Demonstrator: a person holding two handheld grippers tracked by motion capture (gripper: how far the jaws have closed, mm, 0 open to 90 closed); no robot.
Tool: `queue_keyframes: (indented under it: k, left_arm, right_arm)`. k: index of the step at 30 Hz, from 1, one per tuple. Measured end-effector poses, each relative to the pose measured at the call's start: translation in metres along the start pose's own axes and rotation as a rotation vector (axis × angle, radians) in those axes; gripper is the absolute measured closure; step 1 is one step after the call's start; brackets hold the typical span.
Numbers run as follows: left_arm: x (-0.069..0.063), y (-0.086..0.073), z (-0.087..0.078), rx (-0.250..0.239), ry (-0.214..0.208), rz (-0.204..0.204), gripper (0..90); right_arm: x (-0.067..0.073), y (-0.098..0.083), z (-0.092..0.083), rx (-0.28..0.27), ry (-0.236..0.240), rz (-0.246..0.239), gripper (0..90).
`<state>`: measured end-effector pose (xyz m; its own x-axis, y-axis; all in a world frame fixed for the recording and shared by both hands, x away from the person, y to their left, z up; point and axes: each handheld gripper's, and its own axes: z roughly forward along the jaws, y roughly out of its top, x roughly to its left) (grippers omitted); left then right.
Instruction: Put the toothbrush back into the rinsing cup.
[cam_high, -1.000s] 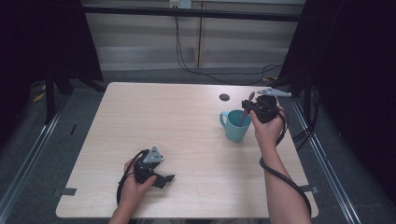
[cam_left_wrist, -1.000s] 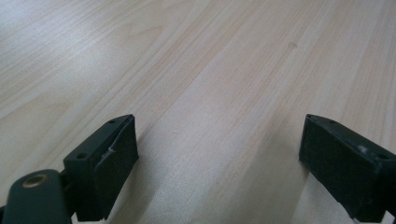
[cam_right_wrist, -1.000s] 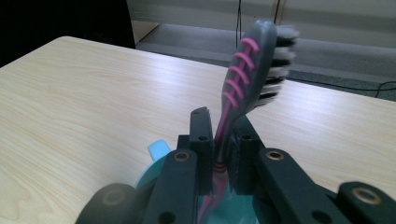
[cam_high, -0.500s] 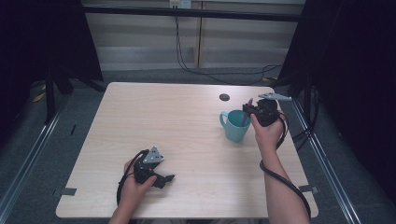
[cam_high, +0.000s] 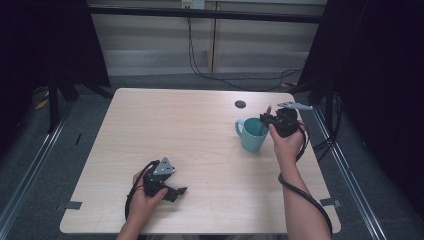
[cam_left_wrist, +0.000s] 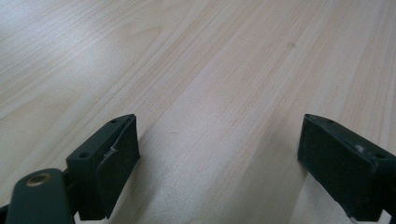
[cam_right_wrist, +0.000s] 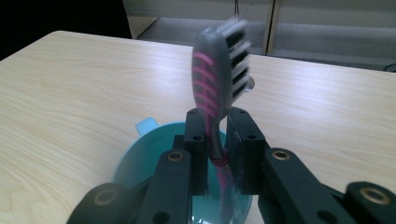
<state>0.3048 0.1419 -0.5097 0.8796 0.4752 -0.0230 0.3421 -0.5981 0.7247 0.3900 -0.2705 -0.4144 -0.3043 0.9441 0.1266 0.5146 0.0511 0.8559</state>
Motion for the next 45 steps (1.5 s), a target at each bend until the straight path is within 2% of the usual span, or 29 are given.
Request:
queue_keyframes:
  k: [9,23,30,39,45]
  left_arm:
    - [0.000,0.000,0.000,0.000,0.000,0.001,12.4]
    - [0.000,0.000,0.000,0.000,0.000,0.001,12.4]
    - [0.000,0.000,0.000,0.000,0.000,0.000,12.4]
    - [0.000,0.000,0.000,0.000,-0.001,0.000,12.4]
    - [0.000,0.000,0.000,0.000,-0.001,0.000,12.4]
  right_arm:
    - [-0.004,-0.002,0.000,0.009,-0.011,0.012,74.5]
    - [-0.010,-0.004,-0.006,0.000,-0.030,0.028,59.7]
    - [-0.008,-0.006,-0.012,0.006,-0.010,0.022,48.5]
    - [0.001,-0.014,-0.018,0.012,0.027,-0.001,43.4]
    - [0.005,-0.022,-0.023,0.016,0.036,0.004,40.8]
